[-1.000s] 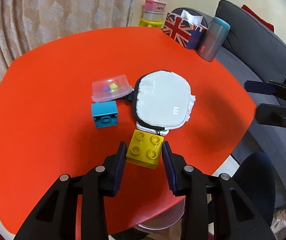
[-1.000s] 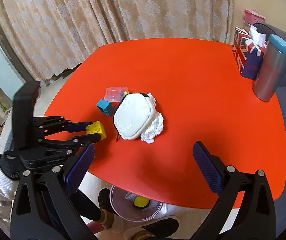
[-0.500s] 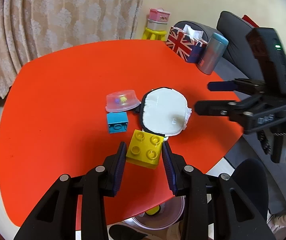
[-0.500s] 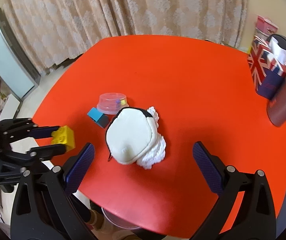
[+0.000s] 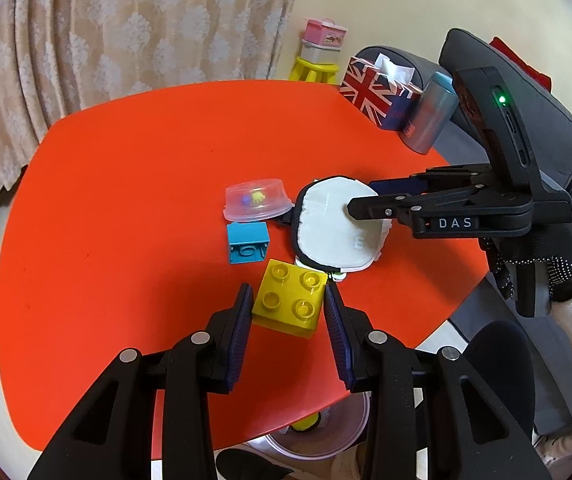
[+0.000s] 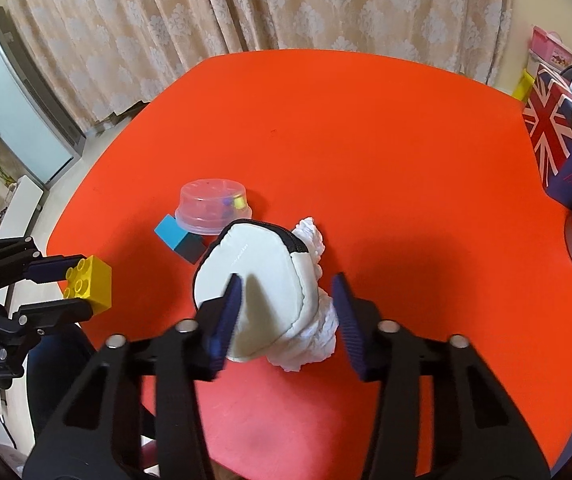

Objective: Collect trash
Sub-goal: 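Grasp the white zippered pouch with the right tool while the left tool holds the brick, then carry the brick with the left tool and the white pouch with the right tool into the bin, releasing both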

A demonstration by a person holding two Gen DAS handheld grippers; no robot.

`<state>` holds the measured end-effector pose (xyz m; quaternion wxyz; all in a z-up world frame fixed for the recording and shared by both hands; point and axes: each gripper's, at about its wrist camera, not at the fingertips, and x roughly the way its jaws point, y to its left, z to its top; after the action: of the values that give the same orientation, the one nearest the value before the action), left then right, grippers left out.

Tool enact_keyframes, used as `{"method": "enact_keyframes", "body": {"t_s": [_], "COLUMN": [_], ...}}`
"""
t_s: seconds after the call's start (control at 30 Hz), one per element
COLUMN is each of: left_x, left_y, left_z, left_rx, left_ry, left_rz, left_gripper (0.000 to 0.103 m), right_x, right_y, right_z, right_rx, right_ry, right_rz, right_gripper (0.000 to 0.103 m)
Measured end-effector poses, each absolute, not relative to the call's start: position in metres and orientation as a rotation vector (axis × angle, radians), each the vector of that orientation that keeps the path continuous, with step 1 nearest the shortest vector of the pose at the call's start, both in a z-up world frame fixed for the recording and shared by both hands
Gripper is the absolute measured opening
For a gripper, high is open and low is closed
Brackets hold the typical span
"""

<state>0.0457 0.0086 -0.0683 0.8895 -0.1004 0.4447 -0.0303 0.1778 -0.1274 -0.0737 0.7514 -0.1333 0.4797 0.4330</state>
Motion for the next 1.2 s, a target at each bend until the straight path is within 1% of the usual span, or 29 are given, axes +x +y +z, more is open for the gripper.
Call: {"method": "enact_keyframes", "body": {"t_s": [0.03, 0.07, 0.17, 0.37, 0.67, 1.2], "left_x": [0.046, 0.045, 0.045, 0.043, 0.04, 0.02], "left_y": [0.009, 0.009, 0.008, 0.006, 0.002, -0.007], "left_z": [-0.069, -0.069, -0.07, -0.068, -0.06, -0.036], "left_rx": [-0.21, -0.21, -0.21, -0.212, -0.209, -0.198], "left_ry": [0.925, 0.925, 0.926, 0.92, 0.905, 0.864], "left_rz": [-0.063, -0.063, -0.063, -0.068, -0.071, -0.078], "left_gripper": [0.036, 0.036, 0.036, 0.036, 0.036, 0.036], "right_x": [0.178, 0.177, 0.177, 0.17, 0.153, 0.112], "right_y": [-0.128, -0.128, -0.129, -0.132, -0.14, -0.182], "right_z": [-0.074, -0.075, -0.072, -0.062, -0.042, 0.01], "right_rx": [-0.291, -0.291, -0.278, -0.264, -0.231, -0.21], "right_ry": [1.049, 1.049, 1.033, 1.008, 0.979, 0.857], "right_rz": [0.946, 0.947, 0.949, 0.966, 1.006, 0.975], "right_gripper": [0.031, 0.027, 0.022, 0.016, 0.015, 0.015]}}
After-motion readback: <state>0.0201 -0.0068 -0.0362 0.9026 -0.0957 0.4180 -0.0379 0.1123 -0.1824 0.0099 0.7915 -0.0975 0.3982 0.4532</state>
